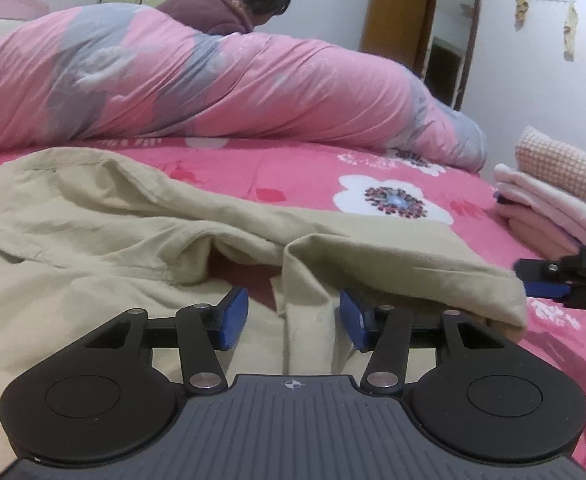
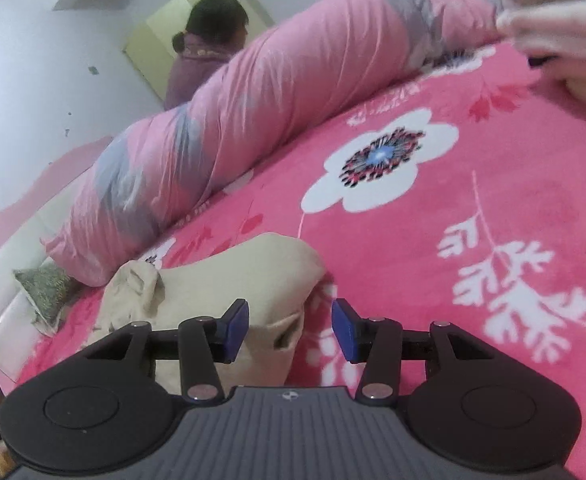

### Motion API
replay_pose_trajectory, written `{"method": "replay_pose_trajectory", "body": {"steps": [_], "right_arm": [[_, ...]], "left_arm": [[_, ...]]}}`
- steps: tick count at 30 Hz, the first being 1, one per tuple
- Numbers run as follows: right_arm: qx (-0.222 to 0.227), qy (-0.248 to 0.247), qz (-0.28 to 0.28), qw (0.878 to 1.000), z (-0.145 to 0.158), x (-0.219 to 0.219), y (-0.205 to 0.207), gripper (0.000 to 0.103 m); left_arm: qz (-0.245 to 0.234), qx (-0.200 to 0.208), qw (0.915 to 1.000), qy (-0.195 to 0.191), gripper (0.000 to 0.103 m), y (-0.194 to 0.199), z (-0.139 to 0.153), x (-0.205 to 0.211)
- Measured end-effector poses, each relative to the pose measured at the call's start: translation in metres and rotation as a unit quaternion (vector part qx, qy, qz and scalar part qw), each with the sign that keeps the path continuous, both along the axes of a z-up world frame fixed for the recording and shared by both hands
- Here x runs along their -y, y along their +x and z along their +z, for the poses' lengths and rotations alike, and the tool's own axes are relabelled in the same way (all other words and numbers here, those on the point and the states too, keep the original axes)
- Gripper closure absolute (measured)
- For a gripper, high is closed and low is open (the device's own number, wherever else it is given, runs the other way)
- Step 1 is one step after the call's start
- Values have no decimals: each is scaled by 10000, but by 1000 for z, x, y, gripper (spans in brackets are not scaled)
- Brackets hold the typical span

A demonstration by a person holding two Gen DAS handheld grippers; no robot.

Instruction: Fold clothes

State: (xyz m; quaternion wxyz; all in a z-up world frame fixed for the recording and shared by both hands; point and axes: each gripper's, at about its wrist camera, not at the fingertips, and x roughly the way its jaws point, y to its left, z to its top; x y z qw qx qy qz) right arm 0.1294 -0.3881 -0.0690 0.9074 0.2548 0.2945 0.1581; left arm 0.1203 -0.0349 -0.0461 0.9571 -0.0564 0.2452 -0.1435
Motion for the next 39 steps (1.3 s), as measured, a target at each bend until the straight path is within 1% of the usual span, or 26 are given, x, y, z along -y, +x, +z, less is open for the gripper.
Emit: {"method": "replay_pose_trajectory", "body": {"steps": [1,2,3,4,6,7,8,10,12,14,15,16,18,21,23,25,27,29,30,31,32,34,35,37,38,39], "right_arm": [[-43,55,73,9999,-2,0,3,65],[-75,117,206,9997,-4,-3,2,70],[-98,169,331,9993,-6,-5,1,82],[-29,134,381,9992,-5,-9,-6,91],[114,39,443,9989,-4,-16,-20,97],[147,13,505,9986,-5,-19,-26,99],[182,-20,567,9982,-6,-22,-33,99],[300,-233,694,9969,-6,-31,-48,99],[353,-492,979,9934,-7,-39,-58,100],[264,-903,1106,9894,-9,-49,-62,100],[219,-1097,1164,9869,-10,-54,-64,100],[176,-1184,1169,9859,-9,-54,-64,99],[175,-1097,914,9896,-1,-44,-64,98],[317,-655,543,9959,17,-23,-53,97],[402,-777,399,9954,26,-20,-42,95],[440,-1008,323,9934,32,-23,-31,90],[504,-1141,513,9909,37,-34,-22,88],[674,-1406,879,9838,42,-56,-16,85],[775,-1576,1107,9782,45,-69,-14,80],[858,-1770,1320,9715,46,-82,-13,74],[989,-2063,1593,9604,46,-100,-15,71],[1184,-2548,1949,9397,43,-124,-19,71],[1203,-2764,2051,9312,39,-131,-19,71],[1147,-3091,2118,9200,31,-141,-21,71],[1107,-3206,2137,9161,28,-145,-21,71],[1111,-3226,2126,9156,28,-147,-22,71]], "left_arm": [[-4,28,10000,9,67,0,0,2],[-13,58,10000,32,68,0,0,3],[-21,114,9999,61,70,-2,0,4],[-21,191,9998,92,75,-5,0,4],[-4,331,9993,156,80,-11,-1,4],[18,366,9992,175,85,-12,-2,3],[55,374,9991,183,87,-13,-3,2],[146,343,9992,163,88,-13,-5,-1],[232,260,9994,70,89,-12,-8,-5],[258,217,9994,-11,89,-12,-9,-9],[278,228,9994,13,89,-12,-10,-9],[288,248,9993,46,89,-13,-11,-9],[297,300,9990,114,89,-16,-13,-8],[324,337,9988,133,92,-17,-17,-9],[326,342,9988,107,93,-17,-19,-11],[301,365,9989,56,93,-18,-20,-13],[254,370,9990,-5,93,-19,-21,-15],[235,344,9991,-50,93,-18,-23,-17],[235,331,9992,-71,93,-18,-24,-17],[241,323,9991,-91,93,-18,-25,-18],[246,306,9992,-112,93,-18,-26,-18],[253,270,9991,-182,93,-18,-28,-21],[256,253,9991,-221,93,-18,-30,-22],[262,237,9991,-227,93,-18,-31,-22],[264,231,9991,-221,93,-18,-31,-22],[267,225,9992,-215,93,-18,-31,-21]]}}
